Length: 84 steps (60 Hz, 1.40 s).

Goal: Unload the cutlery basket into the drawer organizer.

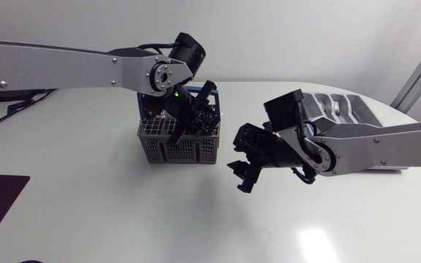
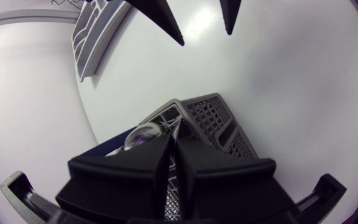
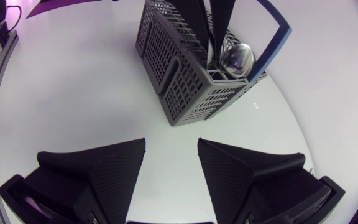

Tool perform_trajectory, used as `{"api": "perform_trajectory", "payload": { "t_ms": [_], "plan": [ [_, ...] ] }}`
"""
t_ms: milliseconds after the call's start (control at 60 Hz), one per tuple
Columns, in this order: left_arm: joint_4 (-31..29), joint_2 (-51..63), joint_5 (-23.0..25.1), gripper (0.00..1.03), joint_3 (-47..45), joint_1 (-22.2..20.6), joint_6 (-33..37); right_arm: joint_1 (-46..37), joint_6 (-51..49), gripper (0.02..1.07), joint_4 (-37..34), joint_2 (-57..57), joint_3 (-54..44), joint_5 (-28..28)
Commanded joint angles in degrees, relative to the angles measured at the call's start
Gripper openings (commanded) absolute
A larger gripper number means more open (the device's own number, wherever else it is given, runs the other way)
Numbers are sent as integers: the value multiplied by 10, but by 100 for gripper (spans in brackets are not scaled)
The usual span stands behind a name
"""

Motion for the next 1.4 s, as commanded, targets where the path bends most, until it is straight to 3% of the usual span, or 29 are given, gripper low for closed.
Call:
{"api": "perform_trajectory", "payload": {
  "t_ms": [0, 1383],
  "plan": [
    [-1, 7, 1, 4, 11, 2, -6, 4, 2, 65, 3, 12, -8, -2],
    [-19, -59, 8, 4, 28, 4, -24, 8, -2, 65, 3, 20, -5, 2]
  ]
}}
